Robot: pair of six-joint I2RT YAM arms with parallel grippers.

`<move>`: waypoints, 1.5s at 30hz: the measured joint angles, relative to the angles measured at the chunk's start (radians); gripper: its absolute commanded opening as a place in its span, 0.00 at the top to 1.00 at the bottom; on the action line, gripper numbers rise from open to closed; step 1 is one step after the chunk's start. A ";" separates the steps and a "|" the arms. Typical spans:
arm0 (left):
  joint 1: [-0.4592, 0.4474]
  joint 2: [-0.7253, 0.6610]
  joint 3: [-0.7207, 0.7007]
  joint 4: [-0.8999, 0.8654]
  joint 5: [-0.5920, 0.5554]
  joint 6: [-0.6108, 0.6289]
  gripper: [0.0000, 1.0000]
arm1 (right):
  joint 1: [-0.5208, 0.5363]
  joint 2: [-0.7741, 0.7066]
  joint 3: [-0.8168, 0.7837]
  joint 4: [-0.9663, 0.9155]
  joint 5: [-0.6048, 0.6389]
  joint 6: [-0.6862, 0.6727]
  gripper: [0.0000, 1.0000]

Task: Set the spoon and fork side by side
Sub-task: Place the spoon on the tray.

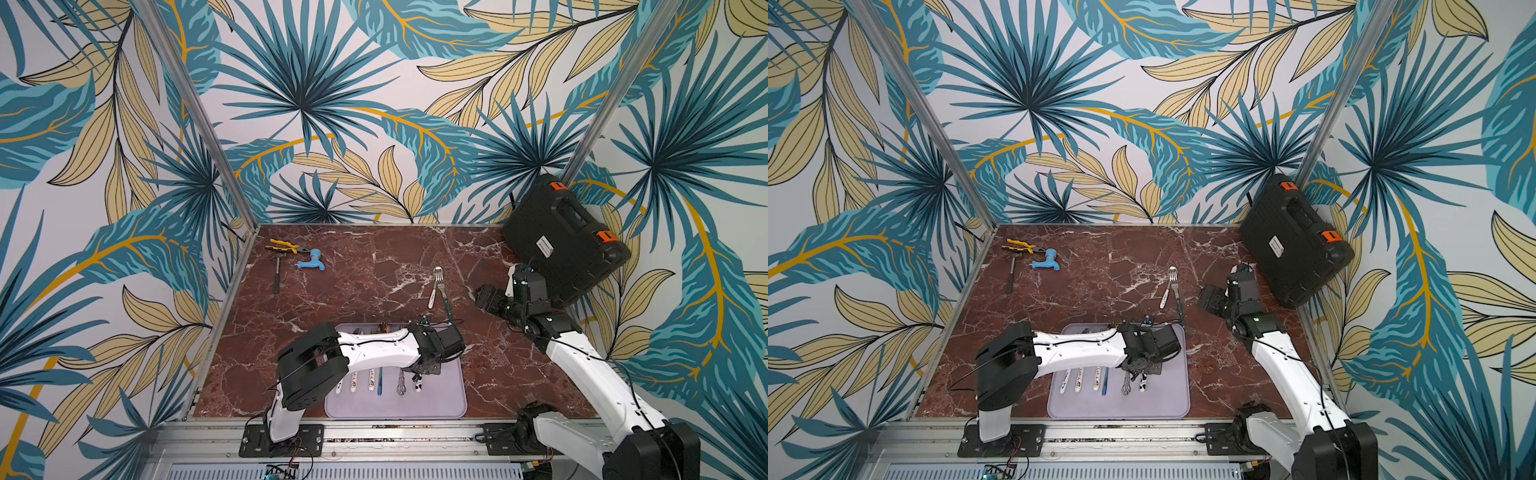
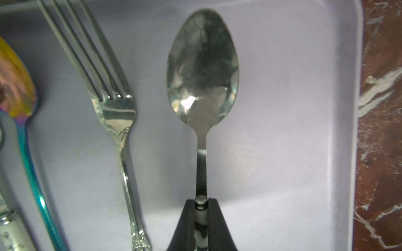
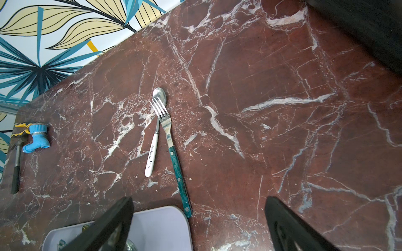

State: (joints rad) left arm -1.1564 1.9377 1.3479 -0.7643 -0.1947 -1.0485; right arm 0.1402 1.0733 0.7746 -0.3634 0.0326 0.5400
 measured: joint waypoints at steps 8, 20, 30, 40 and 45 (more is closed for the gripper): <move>0.021 0.000 -0.039 -0.007 0.000 0.000 1.00 | 0.000 0.000 0.000 0.000 0.000 0.000 0.00; 0.035 0.006 -0.039 -0.009 -0.002 0.000 0.90 | 0.000 0.000 0.000 0.000 0.000 0.000 0.01; 0.037 0.008 -0.039 -0.011 -0.005 0.003 0.69 | 0.000 0.000 0.000 0.000 0.000 0.000 0.00; 0.037 -0.039 -0.035 -0.043 -0.038 0.020 0.60 | 0.000 0.000 0.000 0.000 0.000 -0.001 0.01; 0.037 -0.076 0.029 -0.075 -0.063 0.059 0.58 | 0.000 0.000 -0.009 0.007 -0.005 -0.002 0.00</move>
State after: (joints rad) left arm -1.1191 1.8622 1.3766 -0.8394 -0.2581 -0.9897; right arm 0.1402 1.0729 0.7658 -0.3561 0.0280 0.5381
